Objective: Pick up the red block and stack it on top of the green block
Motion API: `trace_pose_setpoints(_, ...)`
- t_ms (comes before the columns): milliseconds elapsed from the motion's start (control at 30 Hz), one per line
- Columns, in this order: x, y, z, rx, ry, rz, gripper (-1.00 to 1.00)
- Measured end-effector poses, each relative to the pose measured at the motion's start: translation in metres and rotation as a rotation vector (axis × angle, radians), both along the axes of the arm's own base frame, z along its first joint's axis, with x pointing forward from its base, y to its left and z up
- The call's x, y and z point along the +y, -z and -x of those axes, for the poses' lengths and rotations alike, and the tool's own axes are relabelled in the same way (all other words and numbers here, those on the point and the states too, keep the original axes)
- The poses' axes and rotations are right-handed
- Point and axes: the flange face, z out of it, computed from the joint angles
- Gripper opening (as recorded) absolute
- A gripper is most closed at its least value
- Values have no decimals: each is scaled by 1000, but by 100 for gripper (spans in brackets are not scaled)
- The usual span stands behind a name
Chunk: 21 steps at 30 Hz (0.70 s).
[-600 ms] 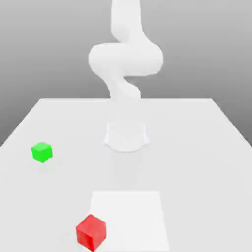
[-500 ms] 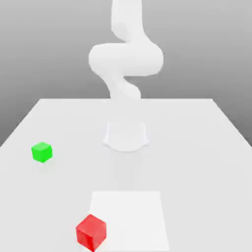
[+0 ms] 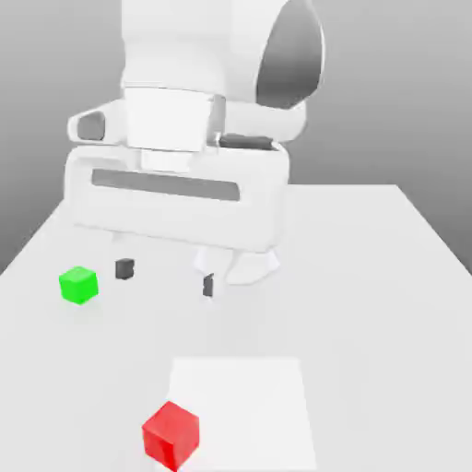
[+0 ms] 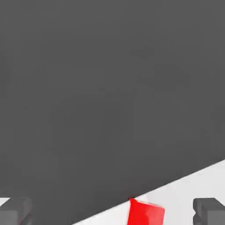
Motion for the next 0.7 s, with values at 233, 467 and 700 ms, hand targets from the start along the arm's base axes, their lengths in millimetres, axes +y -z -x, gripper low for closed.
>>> trace_pose_setpoints(233,-13,129,20,178,131,-66,0)
trace_pose_setpoints(467,-14,194,23,193,142,-71,-100)
trace_pose_setpoints(700,-14,176,22,192,143,-71,-100)
